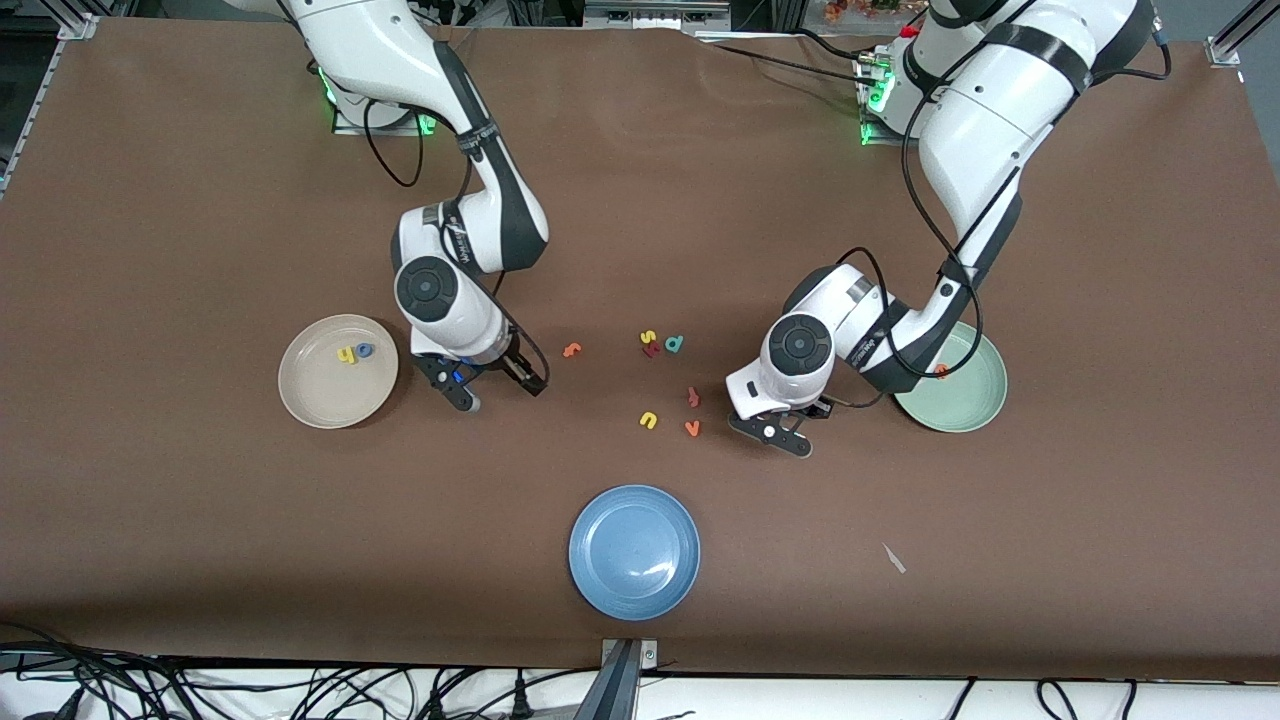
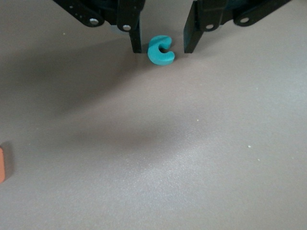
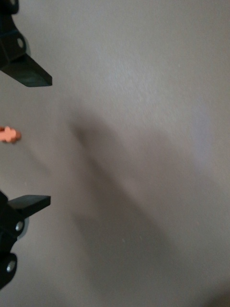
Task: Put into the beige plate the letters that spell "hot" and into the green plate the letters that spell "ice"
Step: 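Grasp the cyan c with the left gripper while the right gripper reaches the orange letter, then drop the cyan c on the green plate while the right gripper grasps the orange letter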
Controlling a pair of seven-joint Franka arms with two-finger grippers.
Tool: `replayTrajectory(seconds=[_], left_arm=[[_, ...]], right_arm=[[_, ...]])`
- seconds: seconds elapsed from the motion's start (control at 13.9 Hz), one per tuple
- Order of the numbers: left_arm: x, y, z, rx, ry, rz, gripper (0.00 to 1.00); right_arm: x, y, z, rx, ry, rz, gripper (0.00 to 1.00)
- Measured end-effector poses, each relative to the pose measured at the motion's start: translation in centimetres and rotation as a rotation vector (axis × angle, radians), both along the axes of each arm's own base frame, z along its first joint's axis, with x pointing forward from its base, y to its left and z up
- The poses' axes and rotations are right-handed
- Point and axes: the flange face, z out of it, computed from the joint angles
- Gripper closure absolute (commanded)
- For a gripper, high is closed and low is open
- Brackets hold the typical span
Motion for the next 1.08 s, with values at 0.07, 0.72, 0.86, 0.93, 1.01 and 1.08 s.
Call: replayTrajectory(seconds=[0.07, 0.72, 0.86, 0.93, 1.01, 1.08], left_arm=[[0.0, 0.0, 0.0, 0.0, 0.0, 0.0, 0.59], [0.2, -0.2, -0.3, -0.017, -0.013, -0.001, 1.0], [0.5, 0.3, 0.1, -0.012, -0.014, 0.008, 1.0], [1.1, 1.1, 1.0, 0.003, -0.01, 0.019, 1.0], [2.0, 2.3, 2.6, 0.016, -0.012, 0.021, 1.0], [3.1, 4.0, 4.9, 0.023, -0.026, 0.013, 1.0]], right_arm=[[0.1, 0.8, -0.1, 0.003, -0.002, -0.01, 0.0], [-2.3, 5.5, -3.7, -0.016, 0.022, -0.048, 0.0], [-2.5, 5.7, -4.0, -0.02, 0.024, -0.054, 0.0], [-2.6, 5.7, -4.1, -0.022, 0.026, -0.054, 0.0], [-2.6, 5.8, -4.2, -0.022, 0.026, -0.055, 0.01], [-2.7, 5.9, -4.2, -0.022, 0.027, -0.054, 0.02]])
